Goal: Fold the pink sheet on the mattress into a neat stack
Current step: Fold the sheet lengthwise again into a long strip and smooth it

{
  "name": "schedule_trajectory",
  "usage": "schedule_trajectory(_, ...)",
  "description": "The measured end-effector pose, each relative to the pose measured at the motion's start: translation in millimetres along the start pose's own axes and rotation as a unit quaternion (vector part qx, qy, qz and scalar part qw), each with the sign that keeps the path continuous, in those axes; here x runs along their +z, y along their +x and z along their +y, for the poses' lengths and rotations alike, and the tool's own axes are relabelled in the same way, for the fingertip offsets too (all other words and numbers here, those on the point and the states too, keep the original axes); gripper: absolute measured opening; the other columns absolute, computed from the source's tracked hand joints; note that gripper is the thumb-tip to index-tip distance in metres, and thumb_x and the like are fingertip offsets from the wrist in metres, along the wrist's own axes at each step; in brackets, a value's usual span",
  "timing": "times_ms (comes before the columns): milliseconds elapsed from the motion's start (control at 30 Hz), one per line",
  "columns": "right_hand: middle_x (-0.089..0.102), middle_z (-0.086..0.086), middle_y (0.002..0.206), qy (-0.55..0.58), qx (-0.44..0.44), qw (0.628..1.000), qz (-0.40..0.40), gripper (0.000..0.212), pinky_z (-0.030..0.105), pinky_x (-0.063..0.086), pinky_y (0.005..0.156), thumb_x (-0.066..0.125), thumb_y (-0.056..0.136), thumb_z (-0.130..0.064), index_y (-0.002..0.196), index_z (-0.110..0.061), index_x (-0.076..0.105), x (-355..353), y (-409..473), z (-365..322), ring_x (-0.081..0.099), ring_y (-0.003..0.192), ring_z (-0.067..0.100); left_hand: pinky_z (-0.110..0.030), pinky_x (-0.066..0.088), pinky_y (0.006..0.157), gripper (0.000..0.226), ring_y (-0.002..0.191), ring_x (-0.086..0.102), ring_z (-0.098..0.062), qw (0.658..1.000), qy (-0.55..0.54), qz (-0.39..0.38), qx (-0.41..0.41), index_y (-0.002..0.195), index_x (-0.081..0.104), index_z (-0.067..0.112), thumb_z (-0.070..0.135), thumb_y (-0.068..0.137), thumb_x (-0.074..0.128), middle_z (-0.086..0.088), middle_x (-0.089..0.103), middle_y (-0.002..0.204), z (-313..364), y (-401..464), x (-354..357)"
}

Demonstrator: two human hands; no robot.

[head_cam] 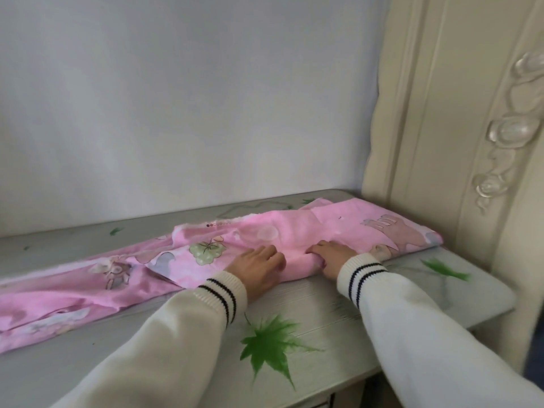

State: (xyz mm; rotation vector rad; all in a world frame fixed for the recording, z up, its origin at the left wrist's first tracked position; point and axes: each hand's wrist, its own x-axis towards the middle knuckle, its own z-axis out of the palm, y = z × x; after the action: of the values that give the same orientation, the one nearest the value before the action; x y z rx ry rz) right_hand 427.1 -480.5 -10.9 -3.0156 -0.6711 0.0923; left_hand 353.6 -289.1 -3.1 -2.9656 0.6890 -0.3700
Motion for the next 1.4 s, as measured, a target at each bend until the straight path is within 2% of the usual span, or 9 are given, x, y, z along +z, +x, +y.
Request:
schedule_trajectory(133, 0.051, 0.005, 0.136, -0.027, -0.01, 0.999, 0.025, 0.051, 0.034, 0.034, 0.105, 0.044, 0.088, -0.005, 0.135, -0.025, 0.043, 2.4, 3.3, 2.6, 0.044, 0.125, 0.026, -0.032, 0.037, 0.101, 0.043, 0.116, 0.045, -0.019, 0.998, 0.02, -0.055, 0.002, 0.128, 0.04, 0.022, 0.042, 0.09, 0.046, 0.0, 0.044, 0.13, 0.9, 4.5, 8.6)
schedule_trajectory(367, 0.043, 0.005, 0.143, -0.053, -0.001, 0.998, 0.03, 0.059, 0.036, 0.03, 0.107, 0.049, 0.083, -0.003, 0.138, -0.019, 0.035, 4.3, 6.9, 14.0, 0.038, 0.132, 0.023, -0.036, 0.046, 0.098, 0.042, 0.123, 0.049, -0.022, 0.993, 0.036, -0.089, -0.065, 0.141, 0.028, 0.017, 0.023, 0.099, 0.035, -0.007, 0.046, 0.139, 1.2, 19.2, 12.5)
schedule_trajectory(533, 0.049, 0.011, 0.139, -0.109, 0.074, 0.991, 0.019, 0.04, 0.037, 0.032, 0.104, 0.035, 0.095, -0.015, 0.135, -0.015, 0.036, 3.1, 13.4, 23.9, 0.046, 0.127, 0.025, -0.037, 0.039, 0.107, 0.047, 0.128, 0.047, -0.022, 0.991, 0.022, -0.1, -0.091, 0.139, 0.032, 0.01, 0.004, 0.094, 0.042, -0.011, 0.045, 0.141, -2.0, 27.8, 2.2)
schedule_trajectory(733, 0.057, 0.009, 0.13, -0.18, 0.152, 0.971, 0.05, 0.036, 0.035, 0.032, 0.103, 0.028, 0.098, -0.012, 0.125, -0.015, 0.052, -21.9, 11.4, 45.1, 0.052, 0.122, 0.024, -0.041, 0.04, 0.101, 0.048, 0.126, 0.048, -0.024, 0.992, 0.011, -0.079, -0.097, 0.139, 0.029, 0.017, 0.007, 0.094, 0.041, -0.007, 0.043, 0.142, 1.2, 37.1, -18.4)
schedule_trajectory(867, 0.054, 0.01, 0.134, -0.214, 0.162, 0.962, 0.05, 0.039, 0.036, 0.03, 0.107, 0.025, 0.099, -0.01, 0.129, -0.011, 0.05, -48.4, 8.1, 55.6, 0.049, 0.126, 0.024, -0.037, 0.046, 0.091, 0.037, 0.115, 0.055, -0.023, 0.997, 0.03, -0.029, -0.066, 0.135, 0.032, 0.018, 0.028, 0.1, 0.033, -0.005, 0.048, 0.136, 3.0, 37.3, -22.6)
schedule_trajectory(933, 0.053, 0.009, 0.136, -0.233, 0.165, 0.957, 0.04, 0.04, 0.036, 0.031, 0.108, 0.024, 0.098, -0.007, 0.13, -0.011, 0.049, -61.4, 7.3, 61.8, 0.048, 0.128, 0.024, -0.036, 0.041, 0.099, 0.052, 0.121, 0.051, -0.021, 0.997, 0.047, -0.039, -0.047, 0.138, 0.029, 0.019, 0.048, 0.095, 0.034, -0.002, 0.044, 0.14, -0.5, 32.3, -25.3)
schedule_trajectory(1000, 0.054, 0.006, 0.135, -0.253, 0.167, 0.953, 0.017, 0.04, 0.035, 0.032, 0.107, 0.026, 0.098, -0.008, 0.129, -0.013, 0.049, -73.9, 7.0, 67.1, 0.048, 0.127, 0.022, -0.035, 0.038, 0.107, 0.057, 0.123, 0.049, -0.019, 0.996, 0.053, -0.057, -0.043, 0.138, 0.031, 0.02, 0.054, 0.092, 0.035, -0.002, 0.044, 0.14, -5.1, 27.7, -28.2)
schedule_trajectory(1167, 0.053, 0.0, 0.136, -0.314, 0.16, 0.936, -0.018, 0.042, 0.035, 0.025, 0.109, 0.024, 0.097, -0.008, 0.13, -0.018, 0.048, -87.1, 14.2, 69.7, 0.047, 0.128, 0.017, -0.034, 0.045, 0.091, 0.038, 0.108, 0.06, -0.024, 0.988, -0.023, -0.086, -0.13, 0.124, 0.043, 0.012, 0.033, 0.102, 0.02, -0.01, 0.06, 0.123, -15.9, 30.5, -39.0)
schedule_trajectory(1400, 0.05, 0.001, 0.138, -0.288, 0.19, 0.939, 0.003, 0.04, 0.035, 0.025, 0.109, 0.027, 0.099, -0.015, 0.133, -0.021, 0.046, -87.5, 32.4, 80.2, 0.041, 0.131, 0.019, -0.042, 0.043, 0.098, 0.033, 0.113, 0.056, -0.033, 0.972, -0.053, -0.102, -0.205, 0.129, 0.038, 0.016, 0.025, 0.102, 0.022, -0.014, 0.056, 0.126, -25.5, 52.0, -25.6)
